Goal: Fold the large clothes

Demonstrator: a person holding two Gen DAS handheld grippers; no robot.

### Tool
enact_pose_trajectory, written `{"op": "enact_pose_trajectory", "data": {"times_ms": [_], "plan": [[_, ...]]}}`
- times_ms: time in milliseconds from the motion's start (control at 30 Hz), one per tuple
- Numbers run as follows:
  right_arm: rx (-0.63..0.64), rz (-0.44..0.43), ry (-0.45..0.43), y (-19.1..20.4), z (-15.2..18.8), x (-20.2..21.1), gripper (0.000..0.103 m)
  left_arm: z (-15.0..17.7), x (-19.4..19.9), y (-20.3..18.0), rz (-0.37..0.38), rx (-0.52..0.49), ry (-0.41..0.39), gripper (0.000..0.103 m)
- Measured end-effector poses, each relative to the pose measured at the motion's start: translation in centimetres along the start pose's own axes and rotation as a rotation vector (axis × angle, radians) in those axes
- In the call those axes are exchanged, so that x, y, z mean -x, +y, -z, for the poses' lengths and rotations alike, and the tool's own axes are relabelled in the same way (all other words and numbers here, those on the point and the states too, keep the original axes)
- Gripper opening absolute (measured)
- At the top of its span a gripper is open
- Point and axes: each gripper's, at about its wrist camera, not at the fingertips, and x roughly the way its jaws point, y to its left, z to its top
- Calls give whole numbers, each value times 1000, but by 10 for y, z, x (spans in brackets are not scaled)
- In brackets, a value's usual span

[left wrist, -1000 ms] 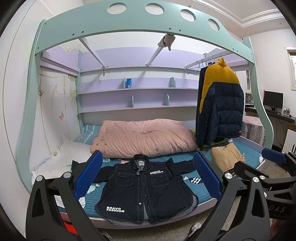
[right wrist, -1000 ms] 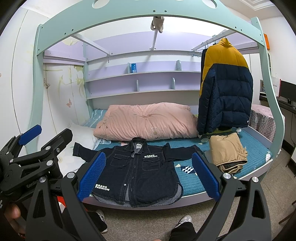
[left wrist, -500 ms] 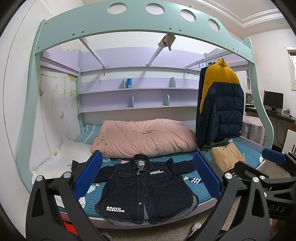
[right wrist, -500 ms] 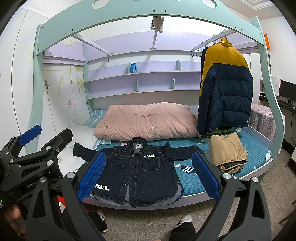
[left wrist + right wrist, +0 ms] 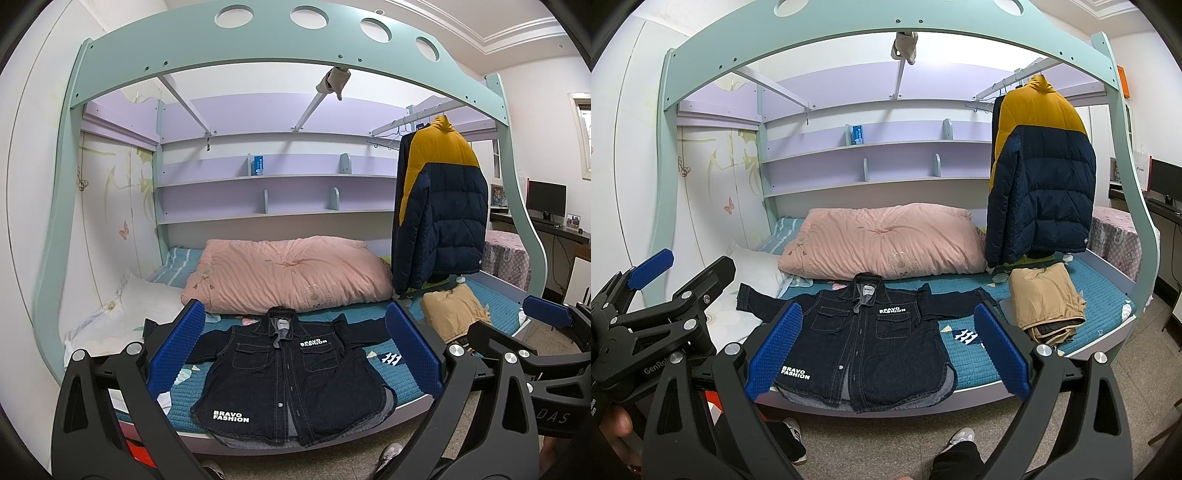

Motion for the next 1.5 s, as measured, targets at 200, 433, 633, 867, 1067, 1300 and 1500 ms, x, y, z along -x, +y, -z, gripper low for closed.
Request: {"op": "enact_pose_trajectory", "data": {"times_ms": [200, 433, 633, 867, 1067, 1300, 1500], "plan": [[0, 2, -1, 0, 0, 0, 91, 0, 0, 0, -1, 2, -1, 98], [-2, 1, 0, 3, 0, 1, 91, 0, 2, -1, -3, 1, -2, 98], [-1, 1, 0, 3, 0, 1, 91, 1, 2, 0, -2, 1, -1, 98], [-2, 2, 0, 3, 0, 1, 91, 0, 1, 0, -3, 0, -3, 98], [-3, 2, 0, 3, 0, 1, 91, 0, 1, 0, -2, 0, -3, 98], [-3, 3, 0, 3, 0, 1, 91, 0, 1, 0, -2, 0, 0, 98], [-5, 4, 3, 5, 0, 1, 91, 0, 1, -1, -1, 3, 6, 98]]}}
